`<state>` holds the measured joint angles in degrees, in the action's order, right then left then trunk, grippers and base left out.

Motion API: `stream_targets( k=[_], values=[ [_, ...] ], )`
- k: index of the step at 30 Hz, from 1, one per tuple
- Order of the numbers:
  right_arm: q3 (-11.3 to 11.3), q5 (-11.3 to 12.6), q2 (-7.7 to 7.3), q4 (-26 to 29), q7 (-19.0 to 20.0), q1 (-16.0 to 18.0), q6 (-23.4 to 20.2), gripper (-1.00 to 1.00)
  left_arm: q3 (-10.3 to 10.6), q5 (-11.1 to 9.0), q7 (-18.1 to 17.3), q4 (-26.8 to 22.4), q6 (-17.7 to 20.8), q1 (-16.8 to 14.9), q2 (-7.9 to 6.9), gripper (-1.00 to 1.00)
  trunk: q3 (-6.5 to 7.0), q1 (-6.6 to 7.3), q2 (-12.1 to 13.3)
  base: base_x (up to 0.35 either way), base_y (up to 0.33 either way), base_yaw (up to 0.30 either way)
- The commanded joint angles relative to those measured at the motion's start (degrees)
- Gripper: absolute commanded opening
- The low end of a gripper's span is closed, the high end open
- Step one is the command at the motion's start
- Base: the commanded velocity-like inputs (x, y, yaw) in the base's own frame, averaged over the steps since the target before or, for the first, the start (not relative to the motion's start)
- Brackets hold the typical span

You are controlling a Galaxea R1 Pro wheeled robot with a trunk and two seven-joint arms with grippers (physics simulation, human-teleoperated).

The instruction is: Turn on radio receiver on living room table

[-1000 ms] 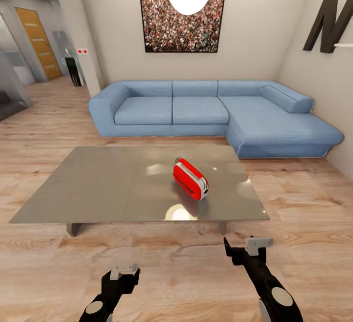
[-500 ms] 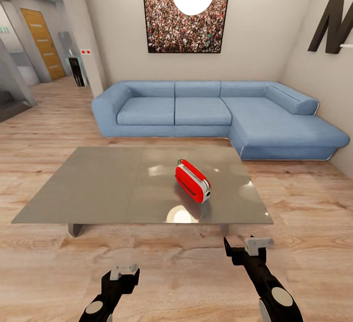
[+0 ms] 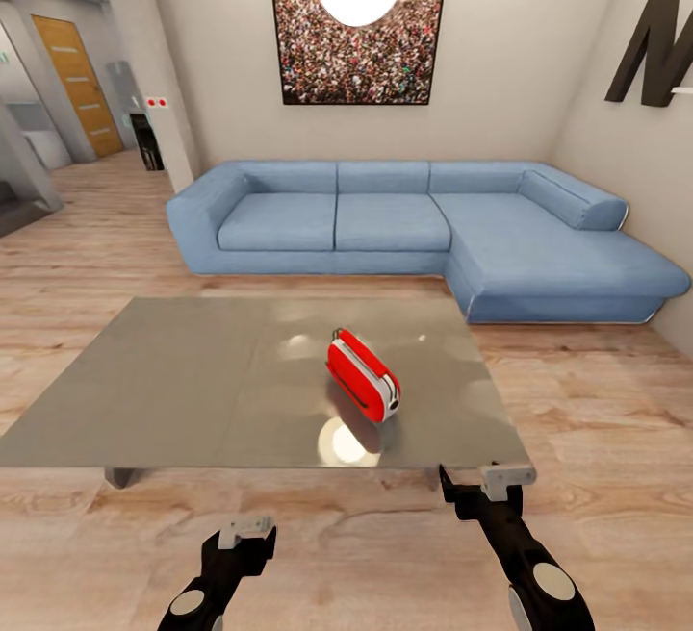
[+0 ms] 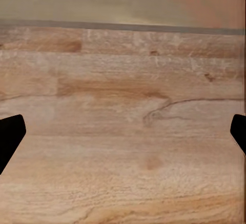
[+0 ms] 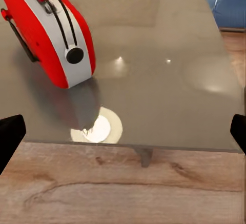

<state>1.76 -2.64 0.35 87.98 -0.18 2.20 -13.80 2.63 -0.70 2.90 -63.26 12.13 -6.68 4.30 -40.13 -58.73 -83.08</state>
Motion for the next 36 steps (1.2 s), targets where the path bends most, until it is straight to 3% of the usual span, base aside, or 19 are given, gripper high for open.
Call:
stream_targets(
  k=[1,14,36],
  values=[
    [0.0,0.0,0.0,0.0,0.0,0.0,0.0,1.0,0.0,0.0,0.0,0.0,0.0,0.0,0.0,1.0,0.0,0.0,0.0,0.25,-0.191,0.0],
    [0.0,0.0,0.0,0.0,0.0,0.0,0.0,1.0,0.0,0.0,0.0,0.0,0.0,0.0,-0.02,1.0,0.0,0.0,0.0,0.264,-0.153,0.0],
    [0.0,0.0,0.0,0.0,0.0,0.0,0.0,1.0,0.0,0.0,0.0,-0.1,0.0,0.0,0.0,1.0,0.0,0.0,0.0,0.158,-0.036,0.0]
  ],
)
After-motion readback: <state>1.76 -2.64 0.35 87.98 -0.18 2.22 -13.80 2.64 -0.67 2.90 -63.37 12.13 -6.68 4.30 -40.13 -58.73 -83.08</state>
